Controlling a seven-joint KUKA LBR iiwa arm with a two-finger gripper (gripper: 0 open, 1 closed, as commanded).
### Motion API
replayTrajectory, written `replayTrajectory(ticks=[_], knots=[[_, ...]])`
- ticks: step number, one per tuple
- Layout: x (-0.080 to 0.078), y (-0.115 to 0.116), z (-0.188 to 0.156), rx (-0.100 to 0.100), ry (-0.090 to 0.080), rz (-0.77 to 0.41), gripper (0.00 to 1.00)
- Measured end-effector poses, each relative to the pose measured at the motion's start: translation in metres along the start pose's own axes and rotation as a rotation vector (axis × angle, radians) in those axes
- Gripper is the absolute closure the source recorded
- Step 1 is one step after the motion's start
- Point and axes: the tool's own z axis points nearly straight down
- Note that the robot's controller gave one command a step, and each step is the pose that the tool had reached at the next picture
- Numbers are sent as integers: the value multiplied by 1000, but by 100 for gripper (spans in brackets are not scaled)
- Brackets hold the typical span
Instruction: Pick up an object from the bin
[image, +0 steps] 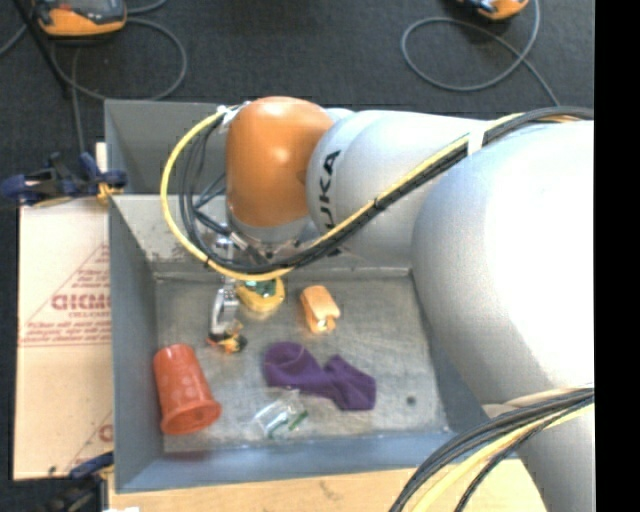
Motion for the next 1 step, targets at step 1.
replayTrajectory(ticks=[1], knots=[[-2, -1, -5, -1, -8, 3, 0]])
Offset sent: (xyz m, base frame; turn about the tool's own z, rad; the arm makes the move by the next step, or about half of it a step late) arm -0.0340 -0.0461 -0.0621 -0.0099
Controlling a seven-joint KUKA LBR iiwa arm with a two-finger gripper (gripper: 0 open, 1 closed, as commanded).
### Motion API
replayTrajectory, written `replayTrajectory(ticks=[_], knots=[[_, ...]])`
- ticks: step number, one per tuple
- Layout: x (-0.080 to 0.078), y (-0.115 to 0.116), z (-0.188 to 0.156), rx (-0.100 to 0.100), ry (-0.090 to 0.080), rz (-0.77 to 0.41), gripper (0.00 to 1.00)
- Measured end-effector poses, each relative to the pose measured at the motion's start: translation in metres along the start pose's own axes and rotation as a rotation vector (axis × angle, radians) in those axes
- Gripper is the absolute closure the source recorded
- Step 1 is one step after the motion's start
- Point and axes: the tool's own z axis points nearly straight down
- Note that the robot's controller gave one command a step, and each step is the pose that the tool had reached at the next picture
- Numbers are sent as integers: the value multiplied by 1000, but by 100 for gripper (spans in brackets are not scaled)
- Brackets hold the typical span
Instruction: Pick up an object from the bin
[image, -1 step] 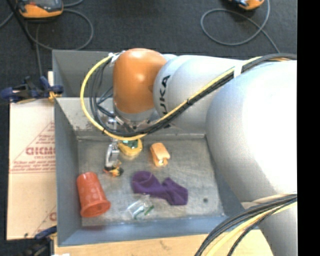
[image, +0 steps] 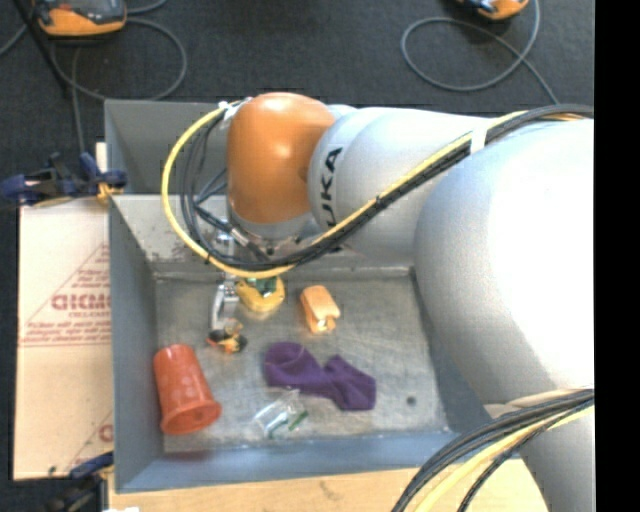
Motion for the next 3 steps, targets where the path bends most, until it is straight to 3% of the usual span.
replayTrajectory(ticks=[1, 2, 3], knots=[[33, -43, 58, -3, 7, -10, 100], [33, -43, 58, -4, 6, -9, 100], [29, -44, 29, 1, 2, -22, 100]])
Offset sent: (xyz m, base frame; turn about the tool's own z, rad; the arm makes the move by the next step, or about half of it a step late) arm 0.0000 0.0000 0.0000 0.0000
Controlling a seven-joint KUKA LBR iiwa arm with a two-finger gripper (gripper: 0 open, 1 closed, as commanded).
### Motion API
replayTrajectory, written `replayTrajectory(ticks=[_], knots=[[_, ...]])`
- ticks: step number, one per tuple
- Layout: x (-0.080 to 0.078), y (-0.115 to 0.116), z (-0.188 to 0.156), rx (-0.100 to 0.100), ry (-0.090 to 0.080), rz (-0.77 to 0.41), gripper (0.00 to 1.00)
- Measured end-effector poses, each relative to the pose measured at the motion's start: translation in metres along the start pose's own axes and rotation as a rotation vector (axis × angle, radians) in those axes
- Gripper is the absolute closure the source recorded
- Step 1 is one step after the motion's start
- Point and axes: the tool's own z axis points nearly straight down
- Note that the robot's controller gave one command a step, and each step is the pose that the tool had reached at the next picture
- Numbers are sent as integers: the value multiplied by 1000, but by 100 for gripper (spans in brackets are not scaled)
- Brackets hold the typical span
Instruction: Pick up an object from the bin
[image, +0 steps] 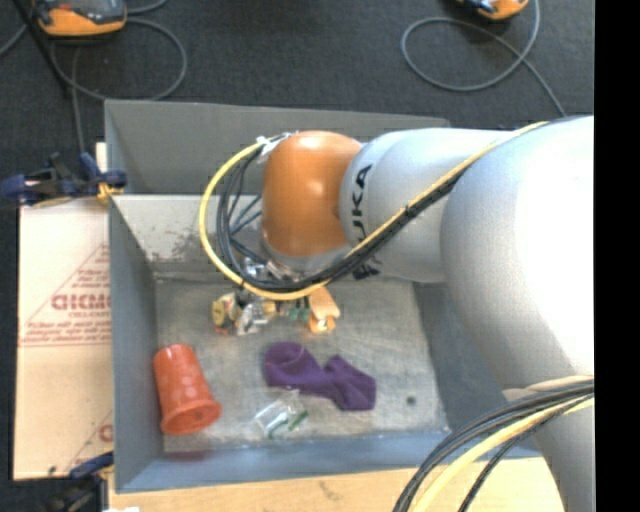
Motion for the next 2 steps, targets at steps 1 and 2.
replayTrajectory(ticks=[1, 2], knots=[[7, 1, -57, 1, 2, 0, 100], [-2, 2, -109, 1, -2, -2, 100]])
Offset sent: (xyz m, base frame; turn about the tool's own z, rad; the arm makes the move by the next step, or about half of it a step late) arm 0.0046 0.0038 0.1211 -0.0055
